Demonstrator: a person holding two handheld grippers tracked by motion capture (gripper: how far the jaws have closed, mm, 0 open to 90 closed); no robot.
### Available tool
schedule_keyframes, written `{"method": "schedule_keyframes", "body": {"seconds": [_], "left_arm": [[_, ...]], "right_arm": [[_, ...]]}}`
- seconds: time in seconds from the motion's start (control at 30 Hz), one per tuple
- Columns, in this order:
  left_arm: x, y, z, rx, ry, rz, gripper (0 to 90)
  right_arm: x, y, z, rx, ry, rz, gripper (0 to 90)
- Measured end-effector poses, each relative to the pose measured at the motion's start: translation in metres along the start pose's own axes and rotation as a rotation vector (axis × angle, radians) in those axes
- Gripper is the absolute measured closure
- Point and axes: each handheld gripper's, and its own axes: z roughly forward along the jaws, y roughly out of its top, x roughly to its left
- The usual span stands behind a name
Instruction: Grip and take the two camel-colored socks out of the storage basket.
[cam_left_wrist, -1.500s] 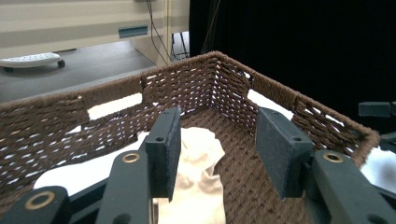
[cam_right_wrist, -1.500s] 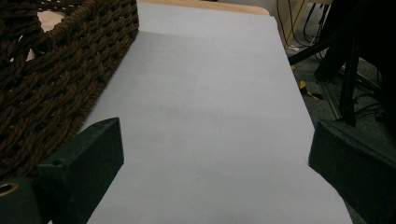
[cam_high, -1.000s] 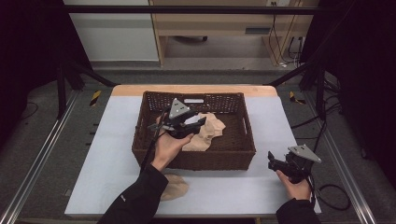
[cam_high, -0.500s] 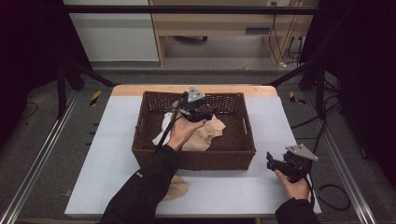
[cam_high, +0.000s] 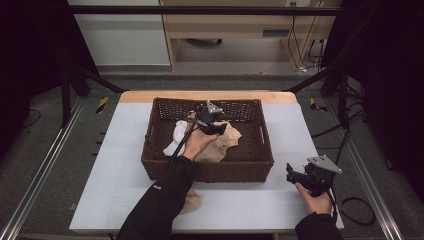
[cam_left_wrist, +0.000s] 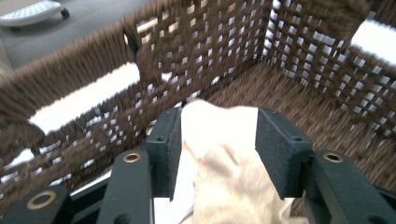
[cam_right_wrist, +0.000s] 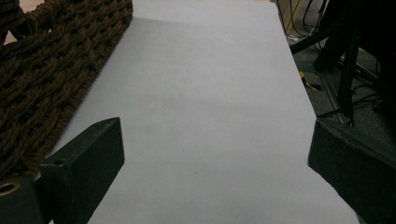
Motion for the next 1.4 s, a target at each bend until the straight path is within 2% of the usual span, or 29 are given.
{"method": "schedule_keyframes", "body": {"seconds": [0.07, 0.3, 0.33, 0.37, 0.47, 0.63, 0.9, 1.07, 1.2, 1.23, 1.3, 1.4], "left_arm": [[0.0, -0.005, 0.001, 0.001, -0.003, 0.002, 50.6], [0.004, -0.016, 0.003, 0.054, -0.006, -0.019, 49.0], [0.005, -0.018, 0.005, 0.069, -0.008, -0.012, 49.0], [0.006, -0.021, 0.008, 0.11, -0.007, -0.002, 48.8], [0.007, -0.024, 0.01, 0.138, -0.003, -0.002, 48.9], [0.006, -0.027, 0.015, 0.169, -0.008, 0.023, 48.9], [0.006, -0.031, 0.019, 0.214, -0.042, 0.03, 51.4], [0.006, -0.032, 0.02, 0.249, -0.057, 0.002, 59.8], [0.005, -0.032, 0.018, 0.274, -0.069, -0.008, 71.9], [0.005, -0.031, 0.017, 0.277, -0.077, -0.021, 75.5], [0.005, -0.03, 0.016, 0.272, -0.081, -0.037, 81.4], [0.006, -0.026, 0.011, 0.238, -0.079, -0.056, 83.6]], "right_arm": [[0.0, 0.0, 0.0, 0.0, 0.0, 0.0, 4.1], [0.001, 0.0, 0.0, -0.001, -0.005, -0.01, 4.2], [0.001, 0.0, 0.0, -0.003, -0.006, -0.01, 4.2], [0.001, 0.0, -0.001, -0.006, -0.007, -0.007, 4.2], [0.001, 0.0, -0.001, -0.005, -0.007, -0.006, 4.2], [0.001, 0.0, -0.001, -0.005, -0.004, -0.013, 4.2], [0.001, 0.0, 0.0, -0.006, -0.005, -0.012, 4.2], [0.002, 0.0, -0.001, -0.005, -0.005, -0.014, 4.2], [0.002, 0.0, -0.001, -0.005, -0.005, -0.012, 4.2], [0.002, 0.0, -0.001, -0.005, -0.005, -0.011, 4.2], [0.002, 0.0, -0.001, -0.006, -0.006, -0.012, 4.2], [0.001, 0.0, -0.001, -0.008, -0.007, -0.012, 4.2]]}}
